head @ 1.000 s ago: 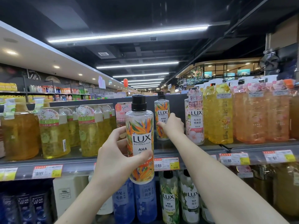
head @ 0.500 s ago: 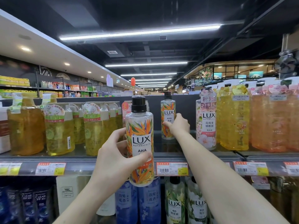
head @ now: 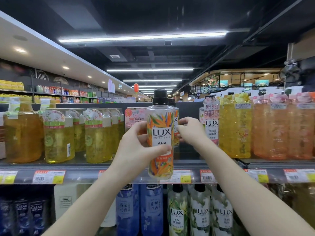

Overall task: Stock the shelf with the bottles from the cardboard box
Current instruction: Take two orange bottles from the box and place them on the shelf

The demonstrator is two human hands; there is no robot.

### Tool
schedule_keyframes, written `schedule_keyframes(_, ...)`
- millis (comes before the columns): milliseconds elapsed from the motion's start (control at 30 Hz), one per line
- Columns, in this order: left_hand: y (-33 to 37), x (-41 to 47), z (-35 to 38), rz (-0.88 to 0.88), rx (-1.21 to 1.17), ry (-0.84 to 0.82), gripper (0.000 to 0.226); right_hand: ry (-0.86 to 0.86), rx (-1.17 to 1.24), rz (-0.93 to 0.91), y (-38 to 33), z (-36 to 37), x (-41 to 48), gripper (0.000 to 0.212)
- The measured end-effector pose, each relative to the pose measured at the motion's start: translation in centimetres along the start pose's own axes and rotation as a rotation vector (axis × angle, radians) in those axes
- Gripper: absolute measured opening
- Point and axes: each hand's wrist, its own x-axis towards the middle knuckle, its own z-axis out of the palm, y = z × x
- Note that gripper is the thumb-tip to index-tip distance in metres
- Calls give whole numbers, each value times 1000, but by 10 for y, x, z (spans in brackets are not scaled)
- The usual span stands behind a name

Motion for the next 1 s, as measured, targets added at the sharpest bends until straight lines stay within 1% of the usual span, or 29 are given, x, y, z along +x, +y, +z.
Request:
schedule_keyframes(67, 1, 10, 9, 9, -12, 4, 67, -100, 195, 30, -5, -18, -18, 32)
schedule_keyframes(100, 0, 16, 14, 9, -20, -1, 70, -140, 246, 30, -8, -28, -27, 31)
schedule_keyframes(200, -4, 30, 31, 5, -50, -30, 76, -224, 344, 7, -12, -51, -47, 29)
schedule_keyframes(300, -10, 40, 48, 23, -52, -44, 76, -361, 411, -10, -9, -61, -61, 30)
schedule_keyframes(367, -14, 46, 57, 21, -75, -38, 76, -402, 411, -35, -3, -61, -65, 37)
schedule_keyframes(433, -16, 54, 64, 8, -85, -42, 77, -380, 438, -39, 2, -60, -63, 40)
schedule_keyframes(567, -24, 68, 74, -10, -66, -58, 73, -338, 491, 16, 11, -52, -50, 34)
schedule_keyframes(667, -34, 74, 77, -63, -100, -13, 70, -315, 491, 33, 14, -41, -43, 41)
schedule_keyframes(767, -43, 75, 81, -101, -143, 50, 72, -251, 491, 45, 14, -32, -36, 41)
schedule_keyframes(900, -48, 72, 85, -74, -72, 60, 63, -233, 540, 104, 22, -24, -27, 45)
schedule_keyframes(1000, -51, 78, 82, -101, -19, 40, 68, -218, 515, 93, 26, -20, -21, 46)
